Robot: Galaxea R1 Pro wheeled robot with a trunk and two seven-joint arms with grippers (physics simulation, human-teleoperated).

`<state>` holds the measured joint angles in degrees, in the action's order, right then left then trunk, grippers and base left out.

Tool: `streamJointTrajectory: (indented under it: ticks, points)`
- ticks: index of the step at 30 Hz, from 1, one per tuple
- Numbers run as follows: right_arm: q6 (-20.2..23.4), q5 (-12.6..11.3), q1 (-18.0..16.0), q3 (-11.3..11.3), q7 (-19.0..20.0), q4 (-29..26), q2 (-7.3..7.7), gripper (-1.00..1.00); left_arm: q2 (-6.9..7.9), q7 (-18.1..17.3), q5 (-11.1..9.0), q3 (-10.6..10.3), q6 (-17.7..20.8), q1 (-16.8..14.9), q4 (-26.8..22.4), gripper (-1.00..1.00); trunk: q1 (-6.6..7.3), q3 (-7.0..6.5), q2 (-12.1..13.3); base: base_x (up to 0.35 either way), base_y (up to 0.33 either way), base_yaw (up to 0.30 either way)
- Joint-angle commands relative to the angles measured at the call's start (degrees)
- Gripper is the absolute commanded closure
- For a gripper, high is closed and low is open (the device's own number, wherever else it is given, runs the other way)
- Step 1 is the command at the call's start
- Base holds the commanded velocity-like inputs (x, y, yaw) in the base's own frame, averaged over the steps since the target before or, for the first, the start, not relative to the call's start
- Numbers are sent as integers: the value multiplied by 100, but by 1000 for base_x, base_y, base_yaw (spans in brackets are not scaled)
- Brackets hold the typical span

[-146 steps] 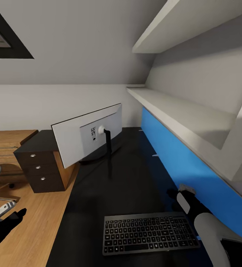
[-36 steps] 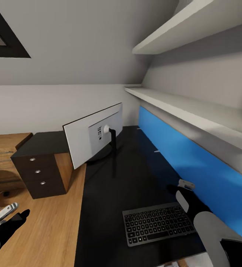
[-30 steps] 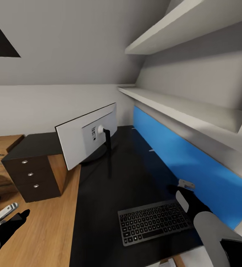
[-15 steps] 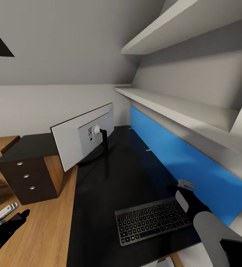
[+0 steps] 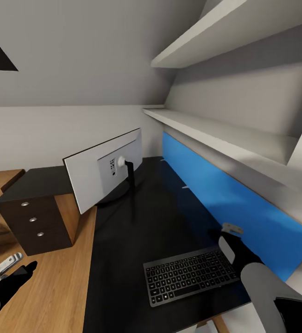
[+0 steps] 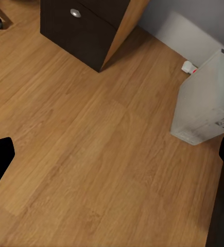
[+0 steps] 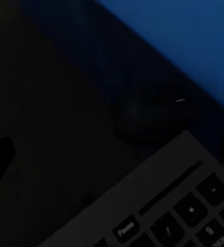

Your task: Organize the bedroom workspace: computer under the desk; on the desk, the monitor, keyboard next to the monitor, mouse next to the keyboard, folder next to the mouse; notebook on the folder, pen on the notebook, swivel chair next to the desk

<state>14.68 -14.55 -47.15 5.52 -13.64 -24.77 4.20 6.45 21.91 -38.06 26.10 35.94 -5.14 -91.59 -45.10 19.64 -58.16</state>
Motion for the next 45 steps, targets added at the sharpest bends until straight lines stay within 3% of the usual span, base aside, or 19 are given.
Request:
streamJointTrajectory:
  ticks: [1, 4, 8, 9, 13, 24, 45]
  points:
    - [25, -62, -17, -4, -67, -13, 1, -100, 0, 50, -61, 0, 19, -4, -8, -100, -1, 7, -5, 0, 0, 0]
    - [37, -74, -128, -1, -295, -17, 2, -100, -2, 50, -61, 0, 14, -4, -8, -100, -1, 7, -5, 0, 0, 0]
    - [74, -94, -302, 1, -875, -24, -17, -100, 0, 62, -60, 13, 12, -4, -27, -100, -1, 7, -5, 0, 0, 0]
    - [85, -97, -338, 1, -1201, -24, -87, -100, -2, 64, -60, 15, 15, -4, -39, -100, -1, 7, -5, 0, 0, 0]
    - [61, -98, -363, 9, -1547, 3, -225, -100, -3, 67, -61, 17, 18, -4, -42, -100, -1, 7, -5, 0, 0, 0]
    - [-19, -58, -373, 2, -1696, 188, -442, -100, -11, 73, -55, 18, 18, -4, -48, -100, -1, 7, -5, 0, 0, 0]
    - [-291, -41, -367, 1, -1711, 186, -462, -100, -12, 76, -52, 13, 19, -4, -43, -100, -1, 7, -5, 0, 0, 0]
